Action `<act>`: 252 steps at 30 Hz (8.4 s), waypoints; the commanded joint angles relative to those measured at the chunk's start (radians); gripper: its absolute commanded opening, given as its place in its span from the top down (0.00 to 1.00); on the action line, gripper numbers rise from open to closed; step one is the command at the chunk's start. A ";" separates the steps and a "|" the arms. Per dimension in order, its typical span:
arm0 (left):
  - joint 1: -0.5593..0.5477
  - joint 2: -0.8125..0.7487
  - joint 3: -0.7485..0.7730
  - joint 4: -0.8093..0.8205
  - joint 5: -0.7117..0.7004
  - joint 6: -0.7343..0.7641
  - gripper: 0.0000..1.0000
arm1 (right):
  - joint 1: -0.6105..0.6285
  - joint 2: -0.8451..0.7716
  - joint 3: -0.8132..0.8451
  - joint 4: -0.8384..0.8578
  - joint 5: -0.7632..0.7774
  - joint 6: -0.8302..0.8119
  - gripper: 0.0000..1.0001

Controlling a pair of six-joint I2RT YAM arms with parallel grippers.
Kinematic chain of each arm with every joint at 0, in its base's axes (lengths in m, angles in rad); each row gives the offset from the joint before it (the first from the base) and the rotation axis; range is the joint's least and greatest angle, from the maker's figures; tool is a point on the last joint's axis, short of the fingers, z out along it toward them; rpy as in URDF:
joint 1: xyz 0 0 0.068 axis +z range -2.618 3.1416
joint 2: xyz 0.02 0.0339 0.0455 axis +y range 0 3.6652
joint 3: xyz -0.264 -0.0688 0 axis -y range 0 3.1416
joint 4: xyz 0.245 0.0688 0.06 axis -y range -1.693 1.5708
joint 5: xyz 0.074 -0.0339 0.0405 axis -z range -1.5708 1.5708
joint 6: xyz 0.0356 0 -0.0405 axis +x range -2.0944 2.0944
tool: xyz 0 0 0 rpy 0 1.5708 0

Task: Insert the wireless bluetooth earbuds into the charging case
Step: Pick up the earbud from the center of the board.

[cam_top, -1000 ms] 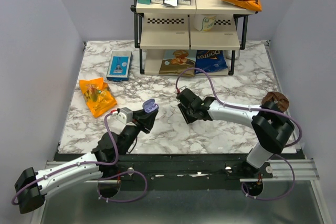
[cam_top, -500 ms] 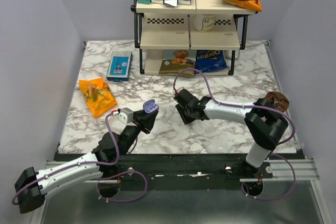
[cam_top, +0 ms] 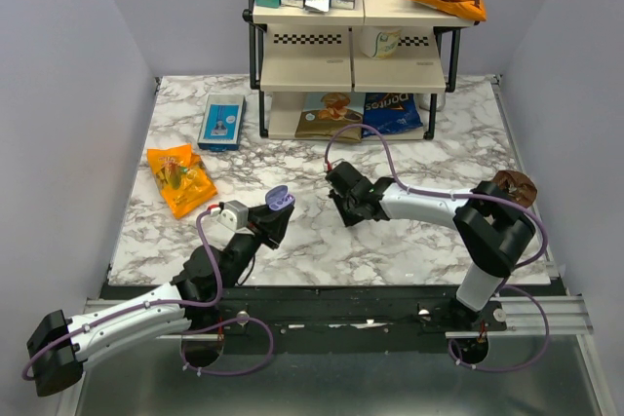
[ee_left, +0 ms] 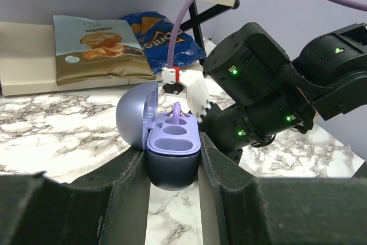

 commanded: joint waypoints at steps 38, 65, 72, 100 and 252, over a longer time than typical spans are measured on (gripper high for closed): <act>-0.005 0.020 -0.006 0.035 -0.008 -0.019 1.00 | -0.093 -0.128 0.002 -0.047 -0.223 -0.032 0.55; -0.005 0.016 -0.023 0.038 -0.019 -0.018 1.00 | -0.093 0.000 0.033 -0.014 -0.186 -0.023 0.56; -0.005 0.014 -0.023 0.038 -0.019 -0.018 1.00 | -0.093 0.009 0.028 -0.017 -0.137 -0.022 0.57; -0.003 -0.001 -0.028 0.028 -0.017 -0.022 1.00 | -0.096 0.067 0.033 -0.021 -0.097 -0.020 0.77; -0.005 -0.047 -0.034 -0.025 -0.026 -0.042 1.00 | -0.153 -0.095 -0.019 0.132 -0.151 0.609 0.92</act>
